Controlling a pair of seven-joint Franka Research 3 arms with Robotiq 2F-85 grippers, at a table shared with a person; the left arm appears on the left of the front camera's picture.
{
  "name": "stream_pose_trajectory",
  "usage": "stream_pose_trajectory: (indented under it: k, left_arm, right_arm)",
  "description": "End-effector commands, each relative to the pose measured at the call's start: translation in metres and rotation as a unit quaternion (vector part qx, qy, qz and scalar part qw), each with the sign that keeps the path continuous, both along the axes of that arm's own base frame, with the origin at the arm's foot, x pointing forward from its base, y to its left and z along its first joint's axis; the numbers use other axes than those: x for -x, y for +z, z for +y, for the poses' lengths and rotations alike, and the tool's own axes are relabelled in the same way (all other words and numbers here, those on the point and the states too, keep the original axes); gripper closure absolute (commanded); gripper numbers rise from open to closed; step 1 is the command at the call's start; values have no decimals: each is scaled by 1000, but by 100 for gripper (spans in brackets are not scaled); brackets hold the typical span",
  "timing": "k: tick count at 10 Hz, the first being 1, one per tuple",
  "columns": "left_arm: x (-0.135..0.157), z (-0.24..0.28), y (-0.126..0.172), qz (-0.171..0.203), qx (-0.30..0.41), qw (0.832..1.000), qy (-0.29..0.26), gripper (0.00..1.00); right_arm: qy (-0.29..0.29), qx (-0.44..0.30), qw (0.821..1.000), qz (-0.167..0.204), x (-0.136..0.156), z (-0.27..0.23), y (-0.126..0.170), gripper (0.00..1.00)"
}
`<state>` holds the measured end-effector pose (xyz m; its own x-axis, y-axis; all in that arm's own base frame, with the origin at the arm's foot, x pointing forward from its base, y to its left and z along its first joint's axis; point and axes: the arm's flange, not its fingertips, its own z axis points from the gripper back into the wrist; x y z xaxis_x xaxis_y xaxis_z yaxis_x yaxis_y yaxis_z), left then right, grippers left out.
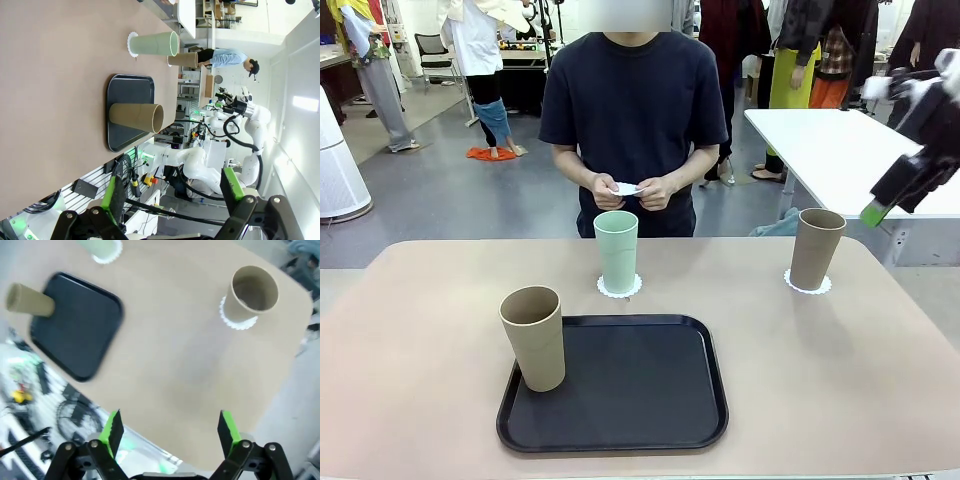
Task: Place coasters on the table and set cups on them.
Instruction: Take one Reusable plastic cup from the Flat Tray and place it on a coaster set by the human.
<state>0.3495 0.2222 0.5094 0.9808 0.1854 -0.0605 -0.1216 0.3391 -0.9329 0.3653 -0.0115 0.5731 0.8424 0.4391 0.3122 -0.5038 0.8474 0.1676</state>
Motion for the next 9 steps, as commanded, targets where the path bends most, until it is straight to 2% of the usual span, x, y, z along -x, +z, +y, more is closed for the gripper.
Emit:
stream_pose_trajectory:
  k: [1,3,5,9]
  left_arm:
    - [-1,0,2,-7,2,1000,7,0]
    - [-1,0,2,-7,2,1000,7,0]
    - [-1,0,2,-7,2,1000,7,0]
    - [-1,0,2,-7,2,1000,7,0]
  right_arm:
    - [-58,-217,970,91,-35,-55,22,0]
    - [-54,-386,909,144,-41,-104,26,0]
    - [-64,-459,875,143,-24,-154,5,0]
    - [-110,-494,860,63,31,-194,-61,0]
